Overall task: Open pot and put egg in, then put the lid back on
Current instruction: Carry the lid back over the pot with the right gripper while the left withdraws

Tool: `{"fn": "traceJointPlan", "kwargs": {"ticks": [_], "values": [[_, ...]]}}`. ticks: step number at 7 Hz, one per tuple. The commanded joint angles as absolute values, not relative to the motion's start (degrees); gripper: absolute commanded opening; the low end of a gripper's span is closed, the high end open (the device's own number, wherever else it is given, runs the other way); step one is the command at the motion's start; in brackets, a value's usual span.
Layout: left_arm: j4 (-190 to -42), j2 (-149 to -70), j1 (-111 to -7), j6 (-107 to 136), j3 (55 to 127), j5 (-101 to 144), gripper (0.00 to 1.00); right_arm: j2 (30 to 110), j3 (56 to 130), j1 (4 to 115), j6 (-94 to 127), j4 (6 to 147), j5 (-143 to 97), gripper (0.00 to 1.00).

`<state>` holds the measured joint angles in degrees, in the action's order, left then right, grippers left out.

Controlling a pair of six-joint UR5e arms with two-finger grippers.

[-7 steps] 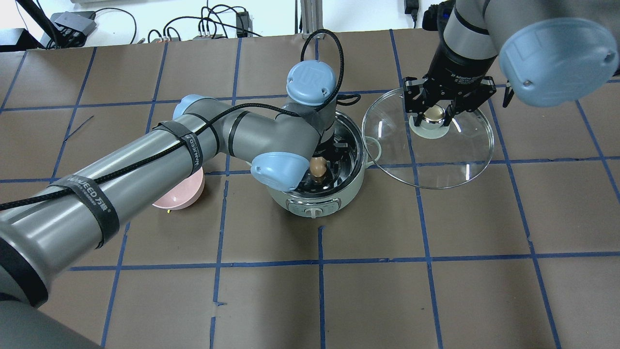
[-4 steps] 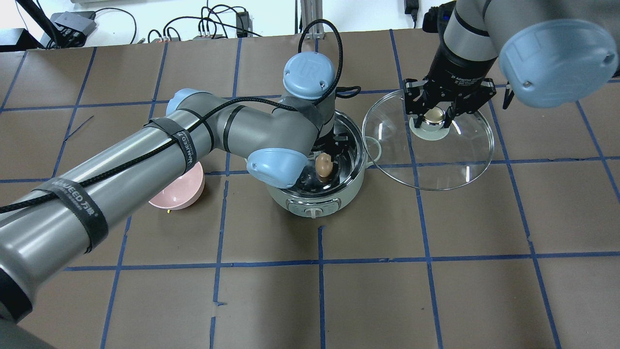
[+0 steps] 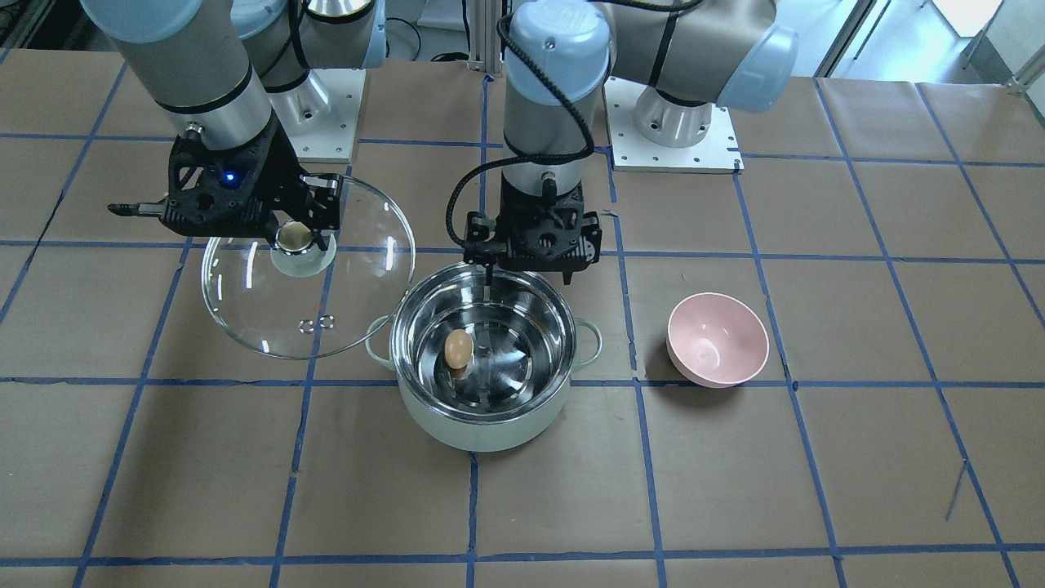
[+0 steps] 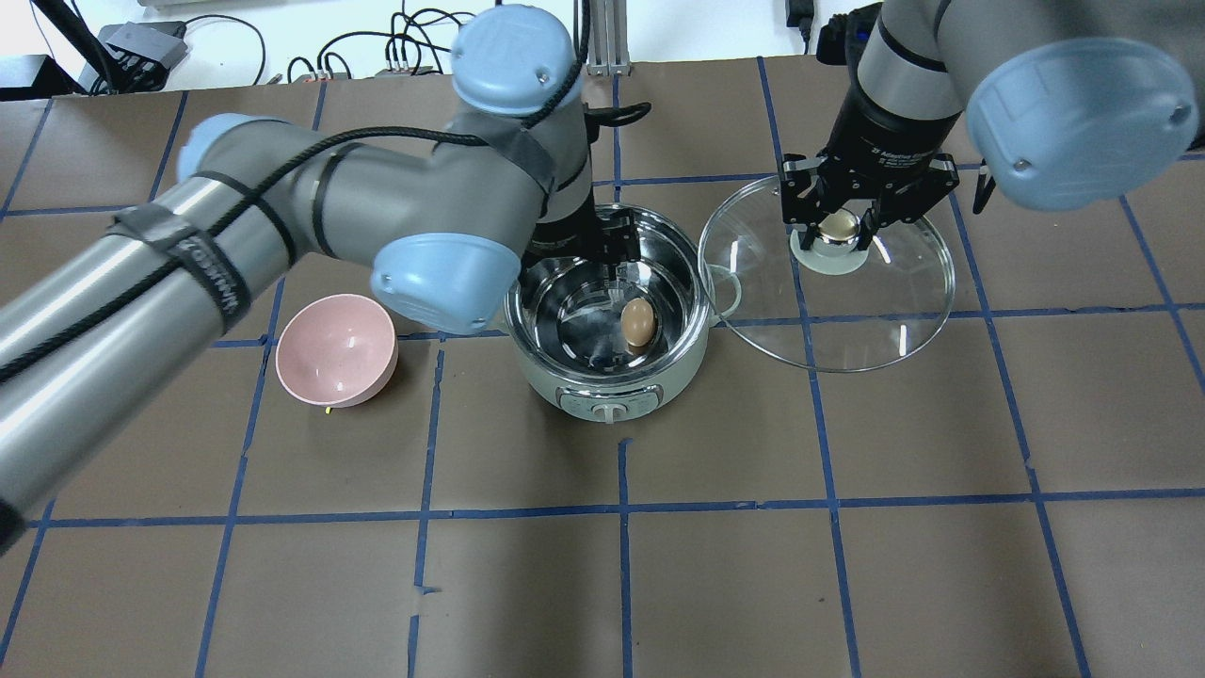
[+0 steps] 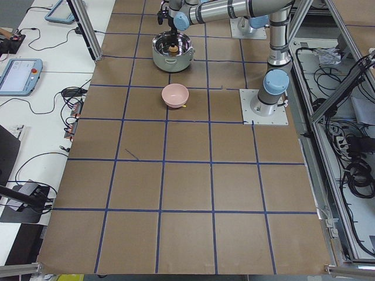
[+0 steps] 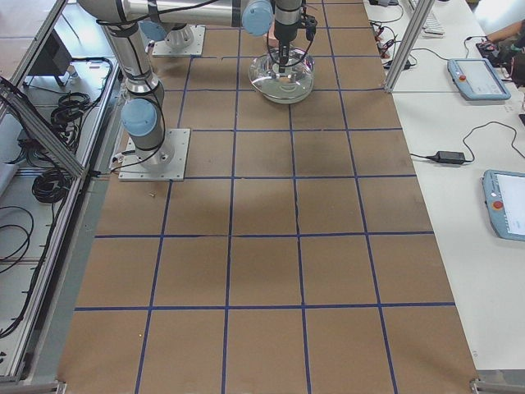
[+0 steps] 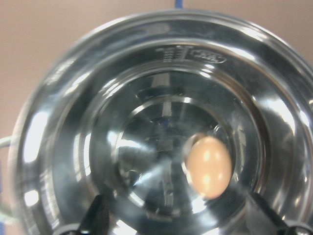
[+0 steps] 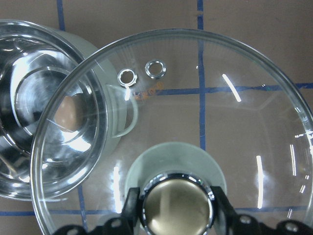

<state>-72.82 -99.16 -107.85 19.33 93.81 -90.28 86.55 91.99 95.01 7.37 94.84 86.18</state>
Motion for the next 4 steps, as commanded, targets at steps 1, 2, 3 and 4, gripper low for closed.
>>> {"fn": "traceJointPlan", "kwargs": {"ticks": [1, 2, 3, 4], "values": [[-86.5, -90.1, -99.7, 8.7, 93.0, -89.6, 1.0, 82.3, 88.6, 100.9, 15.3, 96.4, 85.0, 0.28], [-89.6, -88.7, -96.4, 8.2, 92.8, -89.6, 1.0, 79.1, 85.1, 103.4, 18.9, 96.7, 84.1, 0.28], [-89.4, -89.0, -95.7, 8.2, 92.0, -89.0, 1.0, 76.9, 83.1, 104.8, 22.0, 96.7, 83.0, 0.27], [-90.1, -89.2, -95.6, 8.8, 89.6, -88.0, 1.0, 76.4, 82.3, 105.3, 22.3, 96.8, 82.9, 0.27]]}}
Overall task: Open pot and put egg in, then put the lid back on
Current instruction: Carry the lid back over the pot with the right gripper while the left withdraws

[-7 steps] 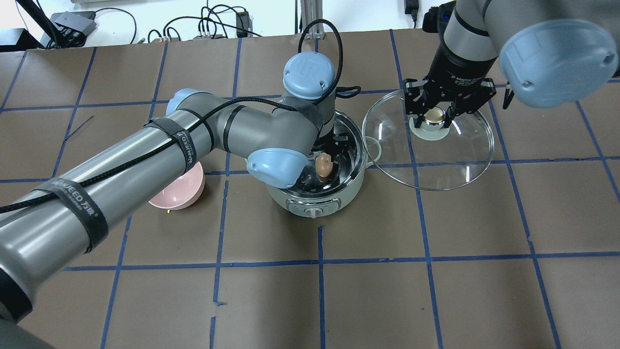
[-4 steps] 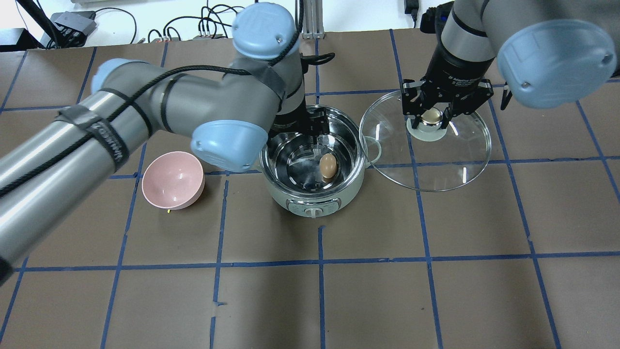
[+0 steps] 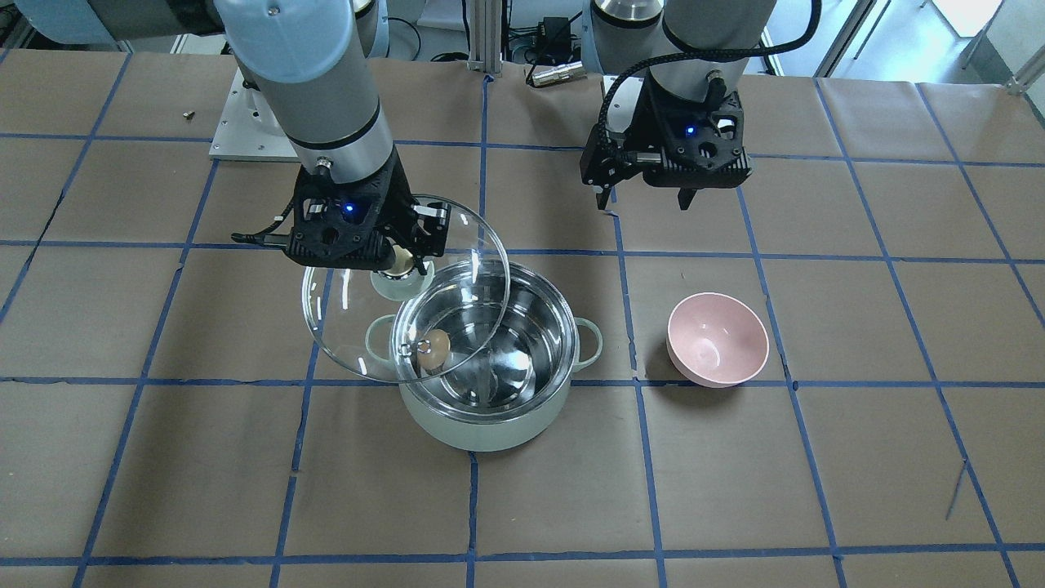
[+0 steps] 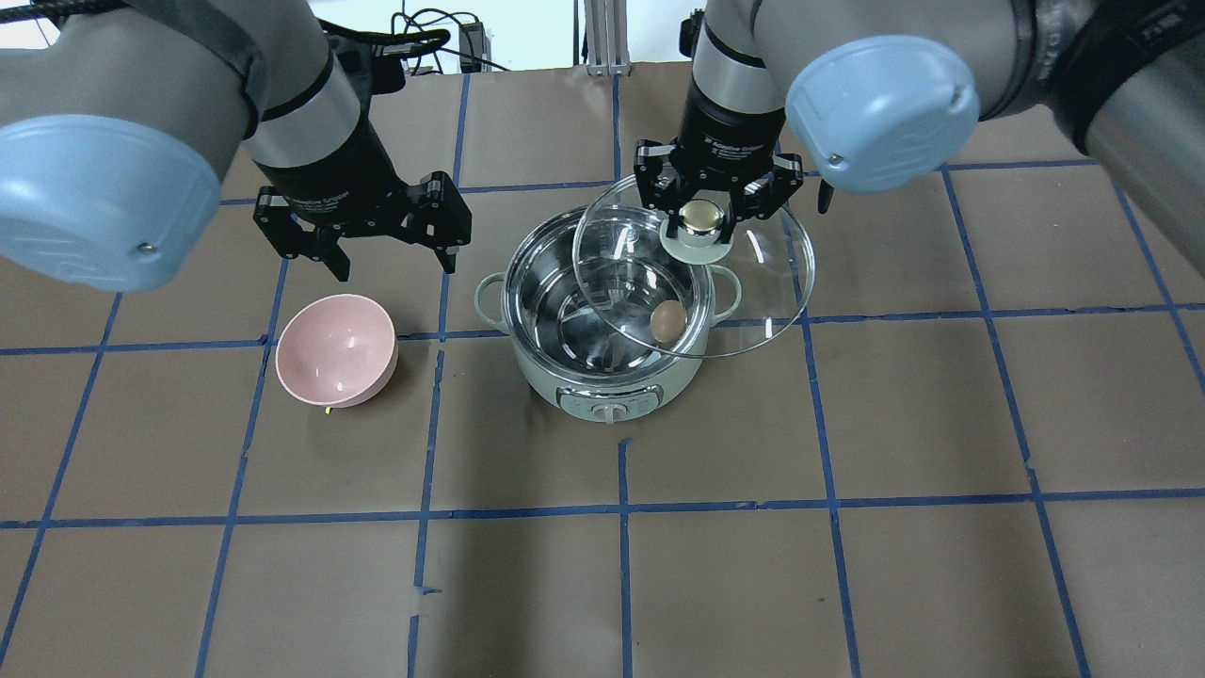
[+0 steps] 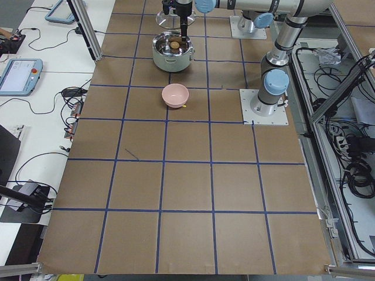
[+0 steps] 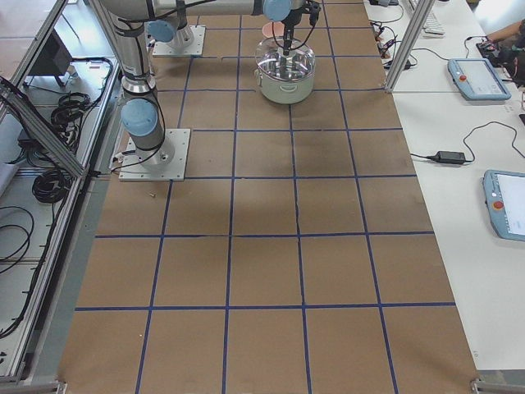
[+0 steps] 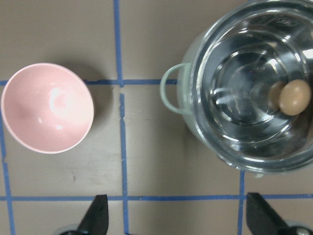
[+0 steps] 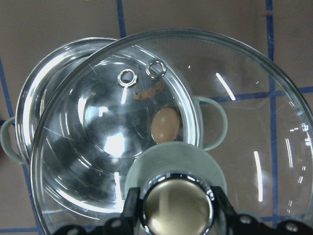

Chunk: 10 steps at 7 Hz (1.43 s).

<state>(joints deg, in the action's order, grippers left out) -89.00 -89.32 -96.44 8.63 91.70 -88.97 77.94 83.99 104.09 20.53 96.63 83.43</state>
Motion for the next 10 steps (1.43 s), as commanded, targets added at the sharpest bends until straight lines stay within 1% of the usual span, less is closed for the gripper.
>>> {"fn": "traceJointPlan", "kwargs": {"ticks": [1, 5, 10], "values": [[-92.0, -89.2, -95.5, 8.7, 88.6, -88.2, 1.0, 74.9, 81.9, 105.6, 23.0, 96.9, 82.9, 0.27], [-91.2, -88.6, -95.3, 7.7, 89.9, -88.3, 1.0, 68.4, 79.7, 110.4, 30.8, 102.3, 82.2, 0.27], [-91.2, -88.5, -95.1, 7.6, 90.0, -88.4, 1.0, 68.0, 80.9, 111.3, 31.5, 102.0, 82.9, 0.28]]}}
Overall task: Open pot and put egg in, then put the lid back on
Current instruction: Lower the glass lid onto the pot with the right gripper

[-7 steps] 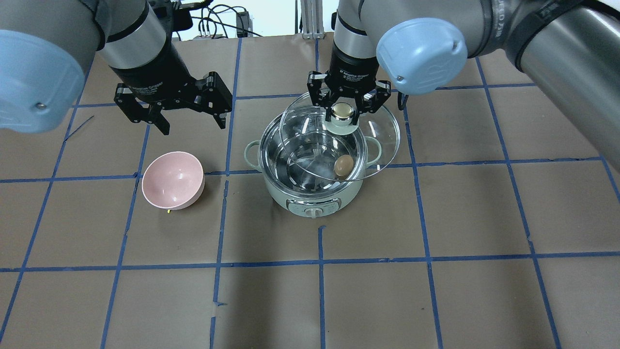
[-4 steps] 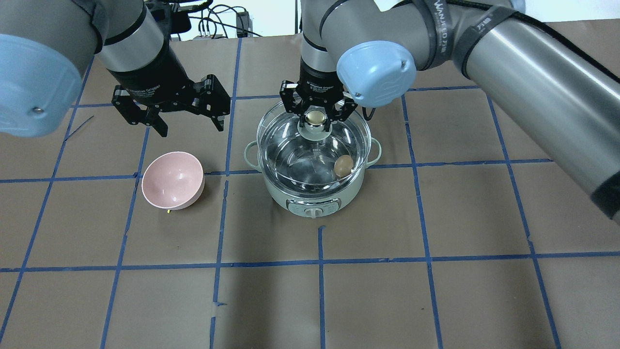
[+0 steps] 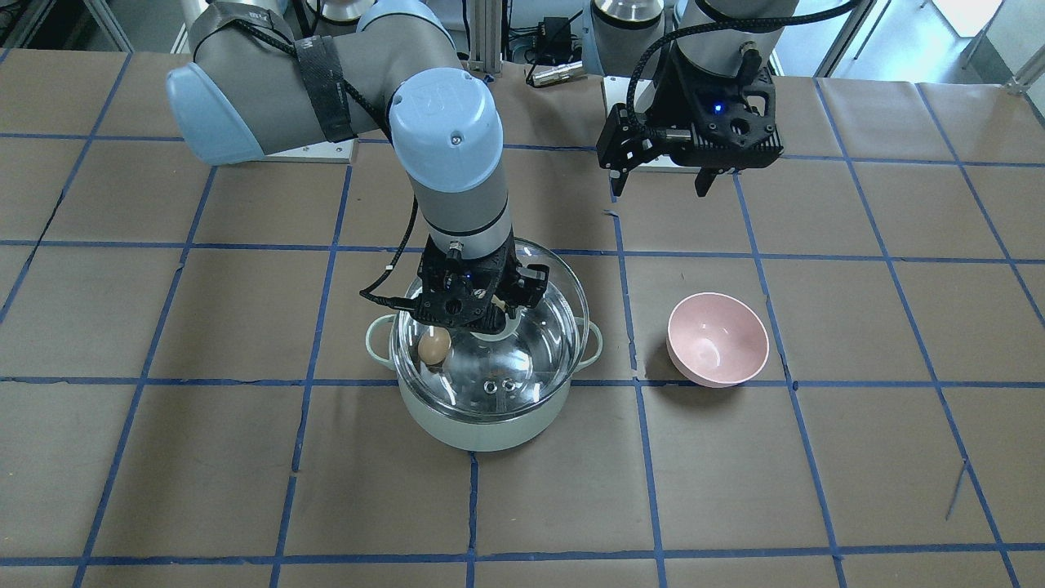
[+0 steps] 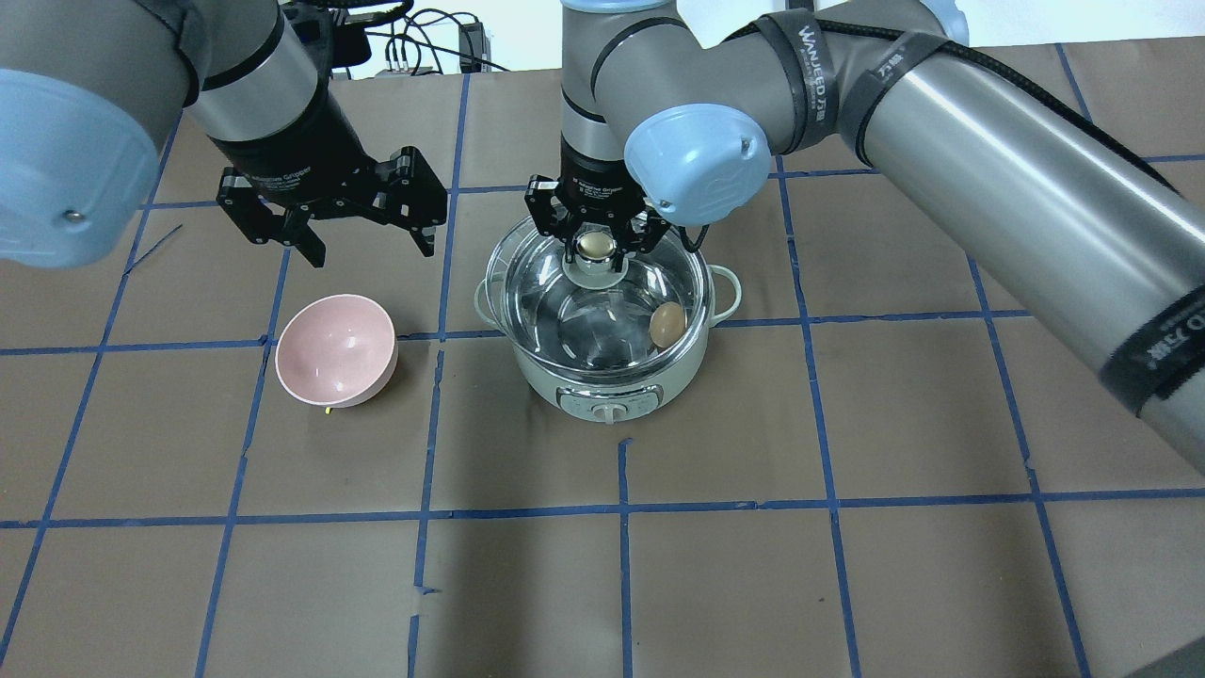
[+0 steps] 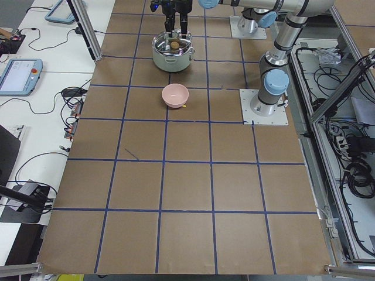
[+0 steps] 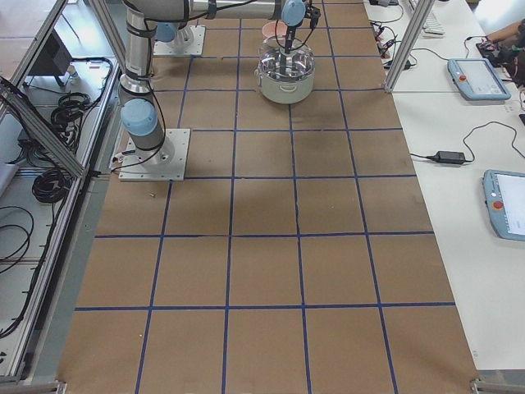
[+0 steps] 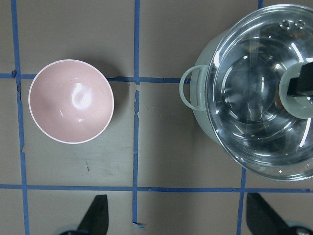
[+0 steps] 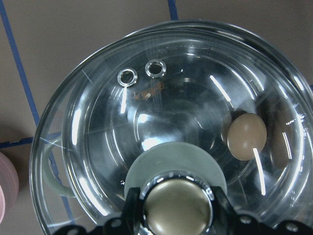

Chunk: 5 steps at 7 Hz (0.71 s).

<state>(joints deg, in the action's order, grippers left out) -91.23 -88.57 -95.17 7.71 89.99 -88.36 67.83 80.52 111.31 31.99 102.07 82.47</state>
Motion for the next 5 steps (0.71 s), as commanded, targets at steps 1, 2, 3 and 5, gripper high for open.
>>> {"fn": "traceJointPlan", "kwargs": {"ticks": [1, 2, 3, 5], "values": [[-91.2, -88.6, -95.0, 2.9, 90.0, -88.5, 1.0, 68.0, 81.1, 111.3, 31.4, 102.1, 83.0, 0.28], [-91.2, -88.6, -95.1, 1.1, 89.9, -89.8, 1.0, 67.9, 81.1, 111.3, 31.3, 102.2, 82.9, 0.28], [-91.2, -88.5, -95.1, 1.6, 89.9, -90.3, 1.0, 67.9, 81.2, 111.3, 30.7, 102.3, 82.9, 0.28], [-91.3, -88.3, -95.2, 1.6, 90.0, -90.3, 1.0, 68.0, 81.1, 111.2, 30.5, 102.4, 83.0, 0.28]]}}
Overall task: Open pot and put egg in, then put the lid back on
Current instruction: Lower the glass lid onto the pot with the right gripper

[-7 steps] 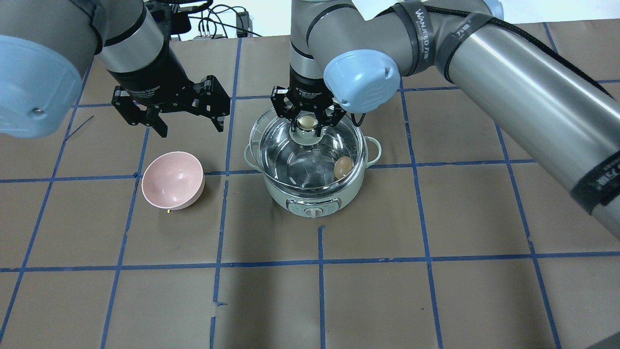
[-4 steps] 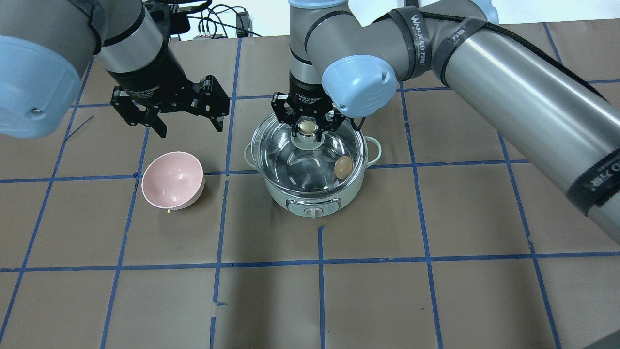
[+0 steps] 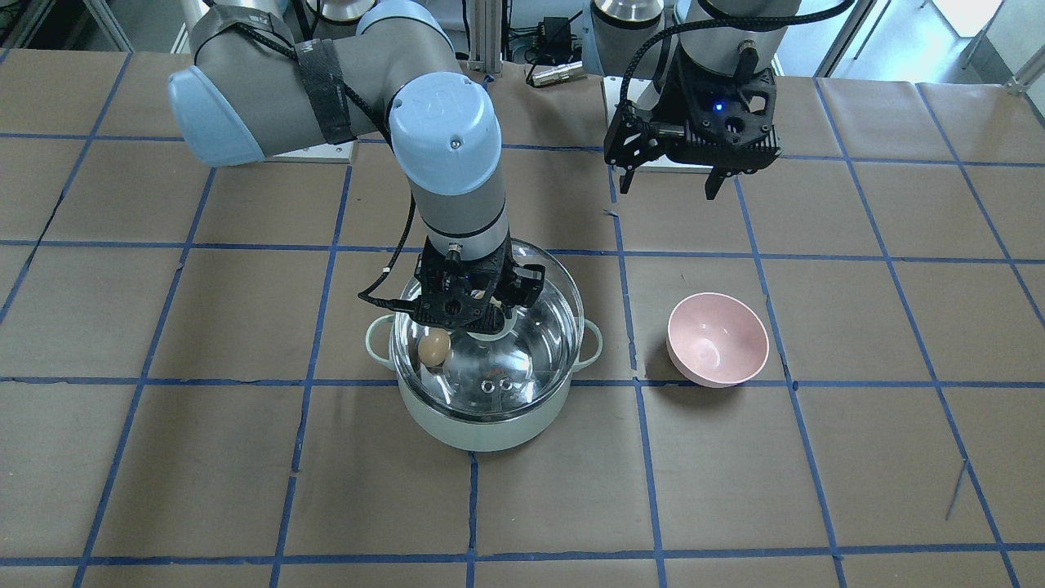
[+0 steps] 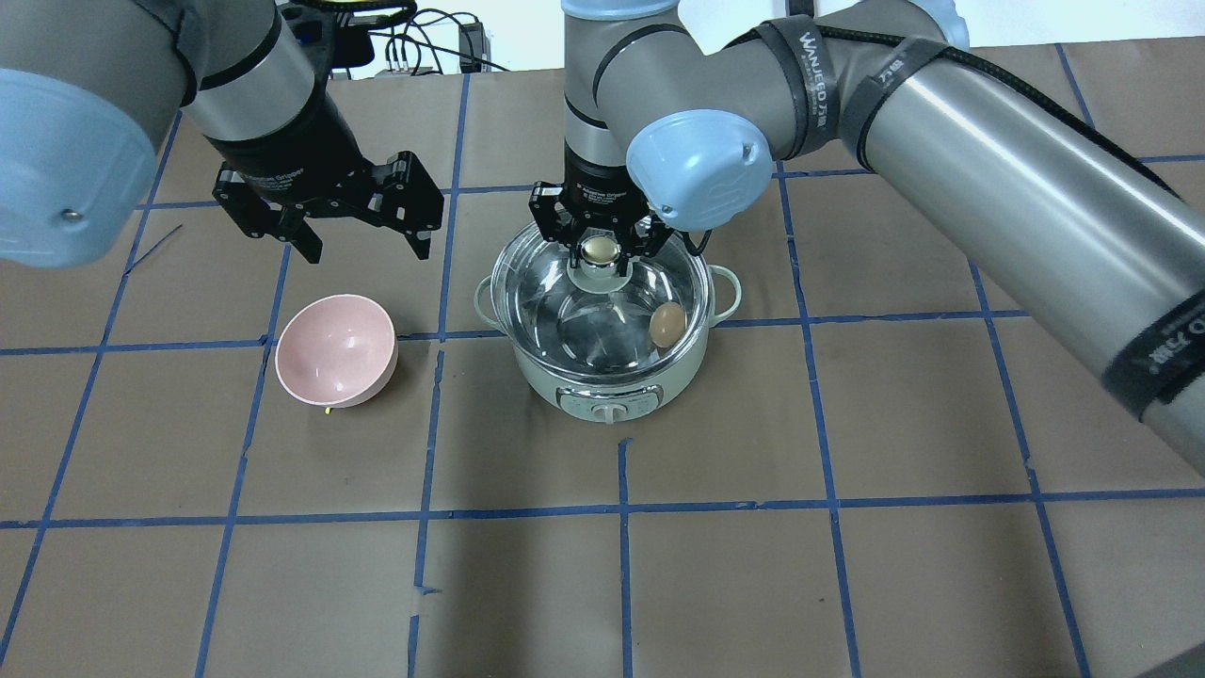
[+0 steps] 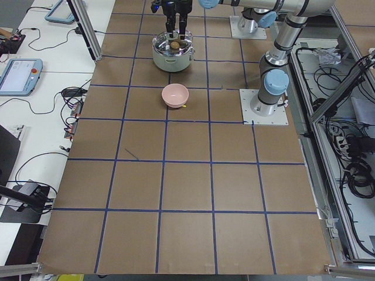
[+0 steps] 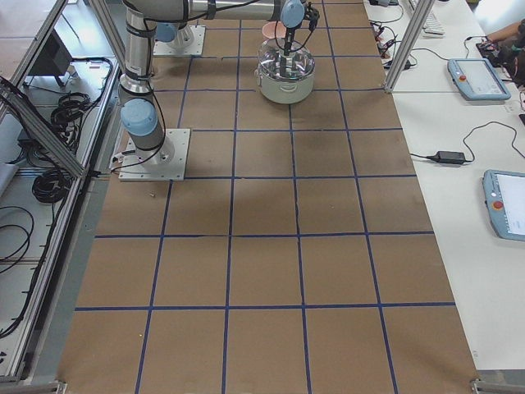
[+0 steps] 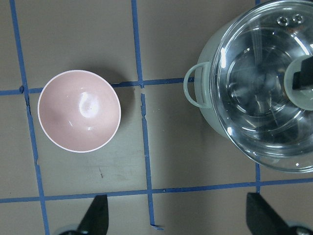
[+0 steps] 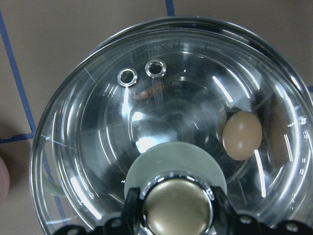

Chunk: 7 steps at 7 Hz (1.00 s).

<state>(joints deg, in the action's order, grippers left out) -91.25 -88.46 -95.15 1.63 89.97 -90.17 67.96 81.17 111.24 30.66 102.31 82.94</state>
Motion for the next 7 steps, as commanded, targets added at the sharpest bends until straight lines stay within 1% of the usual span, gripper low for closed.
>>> {"fn": "traceJointPlan", "kwargs": {"ticks": [1, 3, 6, 7], "values": [[-91.3, -88.3, -95.2, 1.6, 90.0, -90.2, 1.0, 68.0, 81.2, 111.0, 30.0, 102.4, 83.0, 0.28], [-91.3, -88.3, -95.1, 1.6, 90.0, -90.2, 1.0, 68.0, 81.4, 111.0, 29.9, 102.7, 83.1, 0.29], [-91.2, -88.2, -95.0, 1.6, 90.0, -90.1, 1.0, 67.9, 81.5, 111.0, 29.9, 103.3, 83.1, 0.33], [-91.2, -88.2, -95.0, 1.6, 90.0, -90.0, 1.0, 67.9, 81.6, 110.9, 29.9, 103.3, 83.1, 0.39]]}}
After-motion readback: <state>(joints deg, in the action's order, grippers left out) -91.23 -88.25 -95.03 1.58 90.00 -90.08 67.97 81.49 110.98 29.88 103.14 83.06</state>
